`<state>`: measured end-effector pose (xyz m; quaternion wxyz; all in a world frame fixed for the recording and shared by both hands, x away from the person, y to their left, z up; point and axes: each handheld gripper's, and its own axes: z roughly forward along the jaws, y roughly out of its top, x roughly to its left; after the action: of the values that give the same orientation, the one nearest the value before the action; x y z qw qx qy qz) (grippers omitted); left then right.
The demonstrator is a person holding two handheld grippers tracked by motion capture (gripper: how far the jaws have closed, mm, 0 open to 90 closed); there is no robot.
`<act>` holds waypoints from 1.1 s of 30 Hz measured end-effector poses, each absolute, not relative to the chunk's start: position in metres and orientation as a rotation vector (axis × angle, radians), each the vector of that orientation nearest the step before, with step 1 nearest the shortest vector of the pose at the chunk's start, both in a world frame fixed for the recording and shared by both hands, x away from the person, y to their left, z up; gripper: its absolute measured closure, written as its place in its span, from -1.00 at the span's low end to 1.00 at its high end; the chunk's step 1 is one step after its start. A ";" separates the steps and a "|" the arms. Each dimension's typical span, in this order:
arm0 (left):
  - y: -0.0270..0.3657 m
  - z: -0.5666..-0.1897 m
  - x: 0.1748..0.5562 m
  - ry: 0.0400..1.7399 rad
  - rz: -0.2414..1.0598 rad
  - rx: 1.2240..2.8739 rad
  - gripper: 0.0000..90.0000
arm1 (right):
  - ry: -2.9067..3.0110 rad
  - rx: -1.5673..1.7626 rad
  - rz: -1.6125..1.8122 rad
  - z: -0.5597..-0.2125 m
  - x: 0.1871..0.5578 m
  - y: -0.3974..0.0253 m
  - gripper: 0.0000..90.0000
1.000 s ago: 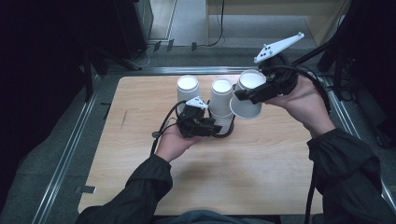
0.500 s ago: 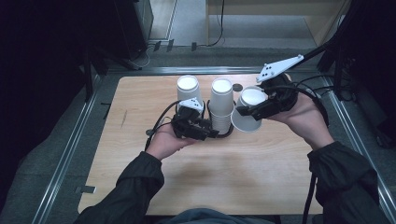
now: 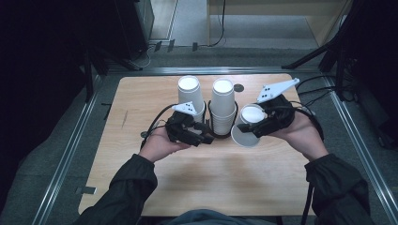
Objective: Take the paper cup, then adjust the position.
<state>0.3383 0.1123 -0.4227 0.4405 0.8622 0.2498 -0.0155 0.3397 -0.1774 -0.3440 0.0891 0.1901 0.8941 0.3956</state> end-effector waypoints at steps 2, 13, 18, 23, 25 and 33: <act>0.116 -0.426 0.337 0.617 -0.040 2.142 -0.20 | 2.670 0.558 1.178 -0.354 0.338 -0.177 -0.45; 0.130 -0.441 0.332 0.583 -0.063 2.130 -0.16 | 2.699 0.564 1.264 -0.409 0.328 -0.166 -0.46; 0.138 -0.449 0.328 0.585 -0.080 2.114 -0.19 | 2.755 0.545 1.207 -0.435 0.324 -0.155 -0.46; 0.145 -0.457 0.328 0.601 -0.068 2.120 -0.33 | 2.747 0.538 1.259 -0.444 0.326 -0.150 -0.46; 0.147 -0.459 0.329 0.606 -0.072 2.126 -0.36 | 2.751 0.540 1.254 -0.446 0.326 -0.148 -0.46; 0.140 -0.460 0.323 0.532 -0.097 2.155 -0.61 | 2.767 0.534 1.267 -0.453 0.327 -0.144 -0.46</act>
<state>0.3228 0.1398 -0.4601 0.4441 0.8690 0.2146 -0.0392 0.3267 -0.1437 -0.4527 0.0259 0.1728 0.8952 0.4101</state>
